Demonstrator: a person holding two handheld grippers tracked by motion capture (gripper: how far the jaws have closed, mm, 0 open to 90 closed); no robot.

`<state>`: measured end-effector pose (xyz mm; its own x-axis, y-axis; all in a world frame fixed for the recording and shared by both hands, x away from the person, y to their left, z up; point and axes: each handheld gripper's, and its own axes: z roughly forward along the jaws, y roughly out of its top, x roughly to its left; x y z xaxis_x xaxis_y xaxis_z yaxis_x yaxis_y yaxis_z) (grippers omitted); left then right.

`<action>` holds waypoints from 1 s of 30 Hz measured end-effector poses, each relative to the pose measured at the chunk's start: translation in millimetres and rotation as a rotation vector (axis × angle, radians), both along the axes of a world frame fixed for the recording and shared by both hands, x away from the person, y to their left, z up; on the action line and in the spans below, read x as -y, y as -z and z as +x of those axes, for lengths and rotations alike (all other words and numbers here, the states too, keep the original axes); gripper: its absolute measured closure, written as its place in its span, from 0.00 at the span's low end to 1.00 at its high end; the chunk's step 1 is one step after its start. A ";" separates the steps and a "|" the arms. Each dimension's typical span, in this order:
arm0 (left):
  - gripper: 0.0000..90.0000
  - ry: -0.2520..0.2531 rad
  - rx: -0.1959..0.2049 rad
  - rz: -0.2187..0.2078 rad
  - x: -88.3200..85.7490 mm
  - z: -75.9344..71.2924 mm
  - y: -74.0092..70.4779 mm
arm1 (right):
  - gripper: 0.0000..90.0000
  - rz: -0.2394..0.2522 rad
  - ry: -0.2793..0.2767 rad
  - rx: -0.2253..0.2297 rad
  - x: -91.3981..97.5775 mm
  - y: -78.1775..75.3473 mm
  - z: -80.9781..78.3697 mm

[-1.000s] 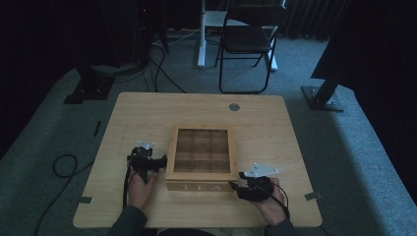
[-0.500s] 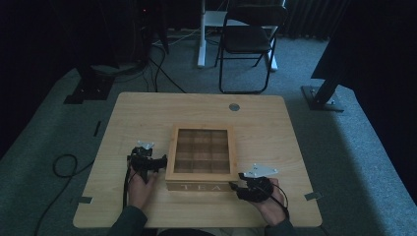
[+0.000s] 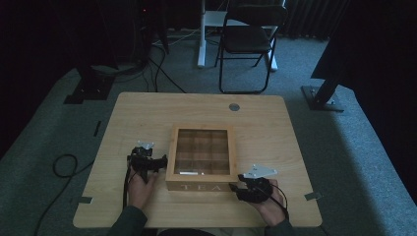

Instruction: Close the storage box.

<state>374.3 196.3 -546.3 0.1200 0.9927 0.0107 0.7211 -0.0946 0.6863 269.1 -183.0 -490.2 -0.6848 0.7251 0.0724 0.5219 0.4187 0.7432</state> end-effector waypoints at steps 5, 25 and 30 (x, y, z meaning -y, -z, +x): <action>0.02 0.000 0.000 0.001 0.0 0.0 0.0 | 0.52 0.005 0.006 -0.006 4.0 0.1 0.4; 0.02 -0.001 0.001 0.000 0.1 0.0 0.0 | 0.49 0.153 0.151 0.118 34.1 -18.3 23.7; 0.02 0.000 -0.001 0.001 0.0 0.1 -0.1 | 0.48 0.106 0.241 0.097 40.5 3.8 48.1</action>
